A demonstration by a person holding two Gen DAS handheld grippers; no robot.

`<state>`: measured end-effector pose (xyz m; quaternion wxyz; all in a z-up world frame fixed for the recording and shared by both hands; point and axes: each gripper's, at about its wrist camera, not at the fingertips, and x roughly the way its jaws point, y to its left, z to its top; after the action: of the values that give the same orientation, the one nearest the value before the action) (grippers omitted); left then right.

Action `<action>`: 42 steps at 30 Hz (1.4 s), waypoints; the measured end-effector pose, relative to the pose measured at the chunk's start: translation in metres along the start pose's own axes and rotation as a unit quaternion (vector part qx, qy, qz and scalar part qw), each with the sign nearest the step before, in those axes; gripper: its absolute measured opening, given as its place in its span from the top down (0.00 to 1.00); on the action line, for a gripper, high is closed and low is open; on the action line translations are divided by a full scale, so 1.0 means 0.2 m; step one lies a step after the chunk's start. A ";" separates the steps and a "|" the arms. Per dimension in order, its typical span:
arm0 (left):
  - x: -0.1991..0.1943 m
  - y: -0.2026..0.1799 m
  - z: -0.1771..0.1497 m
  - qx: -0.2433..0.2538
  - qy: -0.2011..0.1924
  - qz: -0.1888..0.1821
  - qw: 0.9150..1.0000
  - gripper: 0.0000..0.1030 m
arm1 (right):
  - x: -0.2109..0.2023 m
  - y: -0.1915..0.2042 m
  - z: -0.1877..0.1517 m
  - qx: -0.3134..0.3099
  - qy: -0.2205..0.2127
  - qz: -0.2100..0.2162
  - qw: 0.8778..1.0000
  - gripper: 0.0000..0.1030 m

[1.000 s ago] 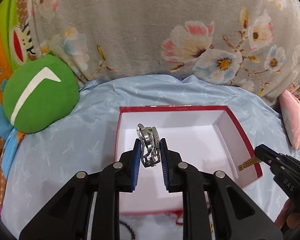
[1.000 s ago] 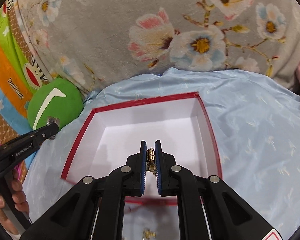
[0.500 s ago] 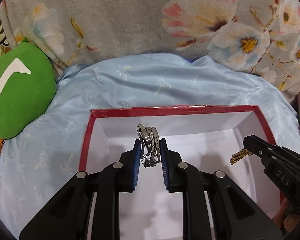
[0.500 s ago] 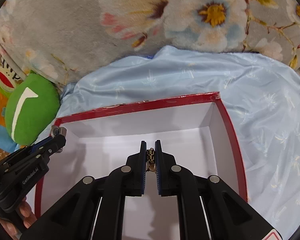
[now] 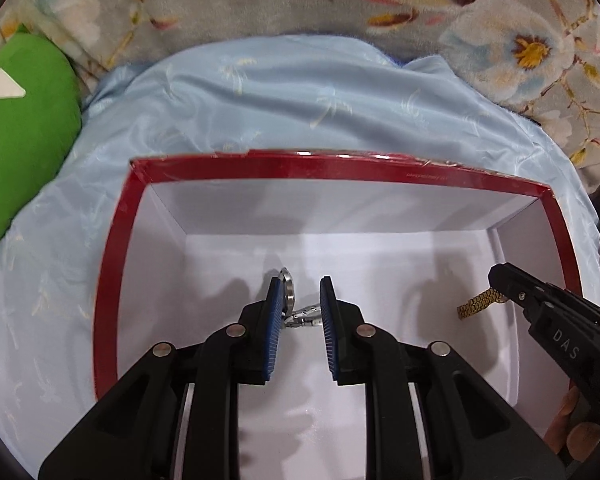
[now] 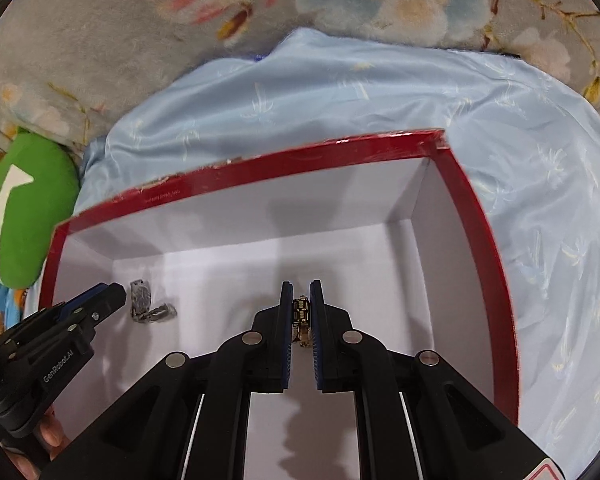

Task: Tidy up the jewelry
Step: 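Carry both watches into the red box and open both grippers, then lift both grippers out of the red box back over the jewelry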

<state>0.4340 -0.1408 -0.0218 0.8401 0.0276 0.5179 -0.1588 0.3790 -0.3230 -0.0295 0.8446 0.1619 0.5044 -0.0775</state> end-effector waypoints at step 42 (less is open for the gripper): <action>-0.80 0.18 -1.43 -0.030 -0.101 0.051 0.993 0.44 | -0.81 -0.08 -1.69 -0.051 -0.123 0.039 0.990 0.48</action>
<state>0.1316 -0.0075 -0.0181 0.8956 0.0124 0.4329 -0.1018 0.0169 -0.2238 -0.0387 0.9097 0.1269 0.3936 -0.0379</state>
